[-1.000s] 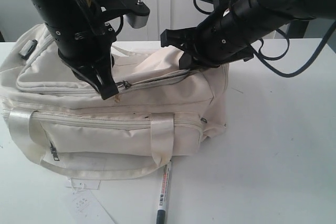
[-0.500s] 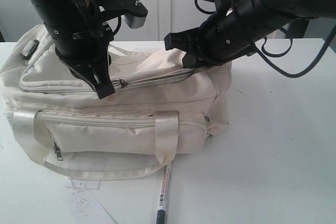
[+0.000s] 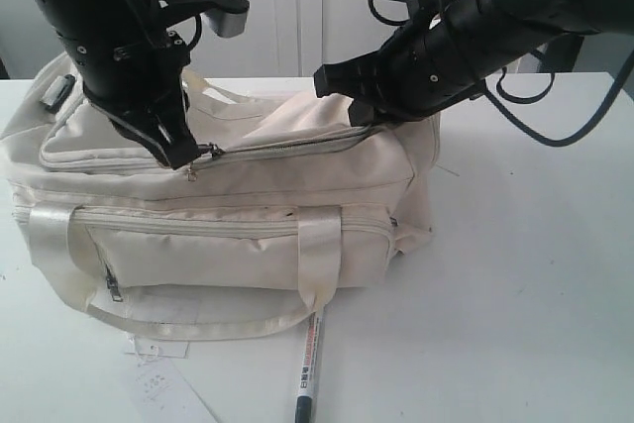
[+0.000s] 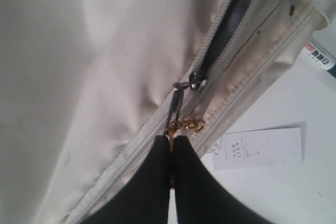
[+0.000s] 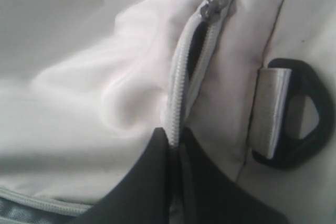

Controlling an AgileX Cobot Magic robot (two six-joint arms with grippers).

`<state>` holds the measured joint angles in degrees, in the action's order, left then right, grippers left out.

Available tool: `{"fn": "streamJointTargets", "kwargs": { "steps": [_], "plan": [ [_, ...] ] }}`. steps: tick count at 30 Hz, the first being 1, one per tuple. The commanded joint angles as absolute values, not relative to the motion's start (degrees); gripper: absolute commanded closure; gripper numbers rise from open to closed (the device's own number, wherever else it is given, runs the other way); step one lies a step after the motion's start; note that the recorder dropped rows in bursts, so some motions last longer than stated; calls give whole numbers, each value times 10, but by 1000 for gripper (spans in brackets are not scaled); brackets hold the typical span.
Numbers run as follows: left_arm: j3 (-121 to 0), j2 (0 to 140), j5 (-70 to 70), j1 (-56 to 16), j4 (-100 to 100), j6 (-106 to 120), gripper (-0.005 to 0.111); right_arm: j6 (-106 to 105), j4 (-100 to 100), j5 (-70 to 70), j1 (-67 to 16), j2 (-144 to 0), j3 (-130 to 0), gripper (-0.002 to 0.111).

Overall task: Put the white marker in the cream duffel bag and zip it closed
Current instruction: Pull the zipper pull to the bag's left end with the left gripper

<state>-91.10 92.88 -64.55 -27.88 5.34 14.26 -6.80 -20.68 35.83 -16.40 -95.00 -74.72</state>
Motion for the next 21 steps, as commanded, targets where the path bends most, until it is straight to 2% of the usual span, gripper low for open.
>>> {"fn": "streamJointTargets", "kwargs": {
  "steps": [1, 21],
  "plan": [
    [-887, 920, -700, -270, 62, 143, 107, -77, -173, 342, -153, -948, -748, 108],
    [-867, 885, -700, -258, 74, 144, 107, -78, -161, 343, -153, -948, -748, 108]
  ]
}}
